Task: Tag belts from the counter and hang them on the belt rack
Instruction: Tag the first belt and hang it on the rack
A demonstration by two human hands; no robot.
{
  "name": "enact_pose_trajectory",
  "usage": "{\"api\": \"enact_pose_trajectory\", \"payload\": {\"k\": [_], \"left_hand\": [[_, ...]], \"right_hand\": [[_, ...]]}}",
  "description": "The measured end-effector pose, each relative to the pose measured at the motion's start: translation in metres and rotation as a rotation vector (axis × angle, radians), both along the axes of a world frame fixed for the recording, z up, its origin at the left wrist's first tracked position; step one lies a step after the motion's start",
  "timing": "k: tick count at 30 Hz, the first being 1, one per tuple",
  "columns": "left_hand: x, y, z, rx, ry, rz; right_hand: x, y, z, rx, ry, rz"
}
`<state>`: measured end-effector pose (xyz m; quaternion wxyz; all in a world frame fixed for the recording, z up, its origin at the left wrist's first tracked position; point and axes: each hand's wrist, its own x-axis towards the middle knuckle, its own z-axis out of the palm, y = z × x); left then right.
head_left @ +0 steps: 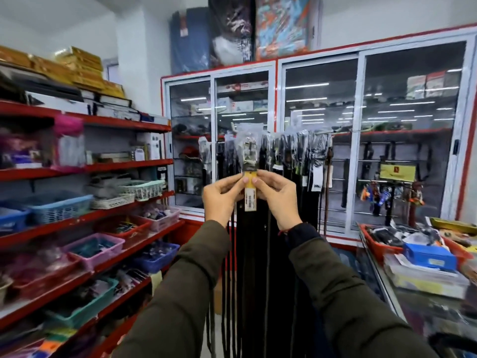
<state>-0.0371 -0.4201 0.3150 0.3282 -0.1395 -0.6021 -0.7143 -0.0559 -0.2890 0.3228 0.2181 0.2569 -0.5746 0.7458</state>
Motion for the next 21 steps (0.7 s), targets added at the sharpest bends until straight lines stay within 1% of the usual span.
{"api": "enact_pose_trajectory", "payload": {"k": [4, 9, 17, 21], "left_hand": [[-0.001, -0.013, 0.030, 0.022, 0.052, 0.046], [-0.004, -0.024, 0.057, 0.081, 0.037, 0.052], [-0.006, -0.030, 0.062, 0.122, -0.021, 0.006], [-0.007, -0.031, 0.062, 0.136, -0.073, -0.070]], "right_hand": [[-0.003, -0.021, 0.033, 0.013, 0.029, -0.047], [-0.004, -0.037, 0.057, -0.071, -0.004, 0.005], [-0.003, -0.044, 0.069, -0.074, -0.071, -0.025], [-0.007, -0.043, 0.069, -0.065, -0.092, -0.040]]}}
